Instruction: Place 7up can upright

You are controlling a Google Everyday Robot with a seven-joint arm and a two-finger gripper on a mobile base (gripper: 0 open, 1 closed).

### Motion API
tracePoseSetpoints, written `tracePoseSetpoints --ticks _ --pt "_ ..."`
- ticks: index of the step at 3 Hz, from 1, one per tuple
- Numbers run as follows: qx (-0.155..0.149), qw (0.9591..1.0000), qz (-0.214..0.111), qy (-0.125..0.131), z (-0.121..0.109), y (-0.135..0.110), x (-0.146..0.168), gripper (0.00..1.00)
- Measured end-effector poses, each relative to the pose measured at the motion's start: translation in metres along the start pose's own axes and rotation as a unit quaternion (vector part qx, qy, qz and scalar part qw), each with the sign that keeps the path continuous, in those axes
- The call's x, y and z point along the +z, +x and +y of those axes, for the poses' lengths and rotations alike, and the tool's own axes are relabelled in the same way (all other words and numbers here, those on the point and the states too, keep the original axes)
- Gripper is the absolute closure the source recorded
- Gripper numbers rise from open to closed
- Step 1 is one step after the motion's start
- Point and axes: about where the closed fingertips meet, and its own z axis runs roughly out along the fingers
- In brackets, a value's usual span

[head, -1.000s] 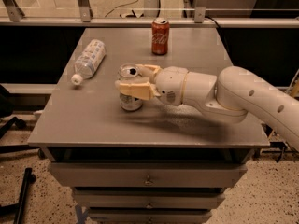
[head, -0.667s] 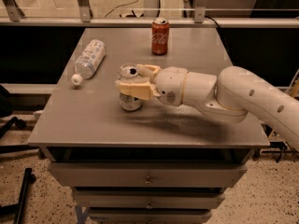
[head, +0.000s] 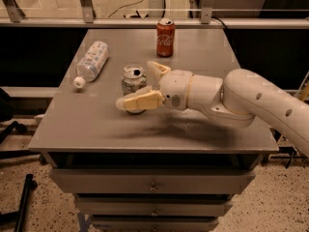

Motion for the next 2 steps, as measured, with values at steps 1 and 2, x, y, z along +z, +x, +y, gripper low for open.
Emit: tracePoseSetpoints --ticks 1,2 --pt "0.000 1.0000 0.000 0.000 0.000 0.000 0.000 0.00" --pt "-0.004 0.9998 0.010 0.016 -0.004 0.000 -0.014 0.00"
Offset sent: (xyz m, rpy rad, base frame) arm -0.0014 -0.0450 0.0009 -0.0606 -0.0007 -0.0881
